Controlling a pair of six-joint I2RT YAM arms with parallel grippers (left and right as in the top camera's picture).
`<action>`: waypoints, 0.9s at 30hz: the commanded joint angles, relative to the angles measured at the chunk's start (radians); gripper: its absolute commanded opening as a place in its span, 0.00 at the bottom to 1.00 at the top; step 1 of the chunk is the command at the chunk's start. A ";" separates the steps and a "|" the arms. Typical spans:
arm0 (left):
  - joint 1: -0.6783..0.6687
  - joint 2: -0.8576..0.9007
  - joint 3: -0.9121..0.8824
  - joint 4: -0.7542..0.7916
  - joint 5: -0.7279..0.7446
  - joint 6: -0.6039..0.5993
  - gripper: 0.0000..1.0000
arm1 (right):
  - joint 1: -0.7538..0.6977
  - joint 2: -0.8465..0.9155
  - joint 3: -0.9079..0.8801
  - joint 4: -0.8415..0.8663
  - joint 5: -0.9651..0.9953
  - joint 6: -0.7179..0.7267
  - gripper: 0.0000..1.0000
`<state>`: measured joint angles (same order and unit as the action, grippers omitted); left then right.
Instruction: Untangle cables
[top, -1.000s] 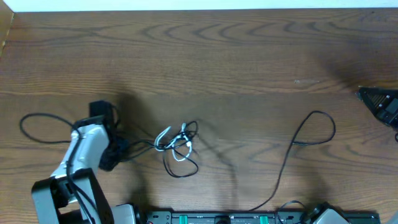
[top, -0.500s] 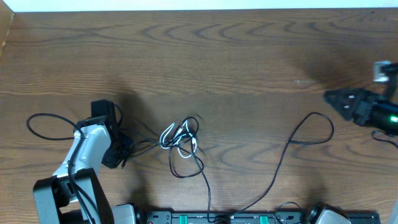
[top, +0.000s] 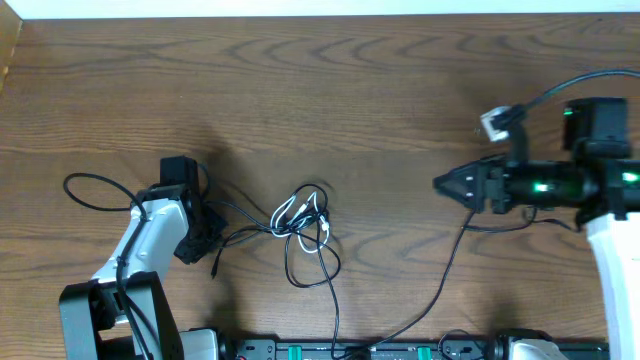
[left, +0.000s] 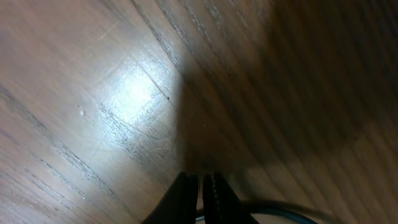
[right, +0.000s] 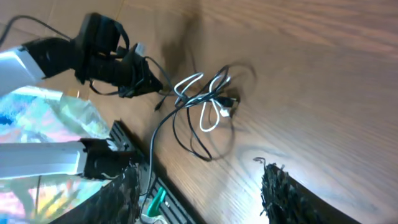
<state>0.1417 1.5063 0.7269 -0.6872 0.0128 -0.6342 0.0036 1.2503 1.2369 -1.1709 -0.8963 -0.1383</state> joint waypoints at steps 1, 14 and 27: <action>-0.002 0.003 -0.003 -0.002 0.003 0.013 0.12 | 0.082 0.016 -0.082 0.080 0.000 0.109 0.61; -0.002 0.003 -0.003 0.001 0.003 0.013 0.13 | 0.431 0.130 -0.346 0.735 0.023 0.590 0.68; -0.002 0.003 -0.003 0.000 0.003 0.013 0.13 | 0.650 0.369 -0.365 1.050 0.138 0.901 0.76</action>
<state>0.1417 1.5063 0.7269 -0.6834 0.0208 -0.6296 0.6205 1.5818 0.8791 -0.1528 -0.7715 0.6724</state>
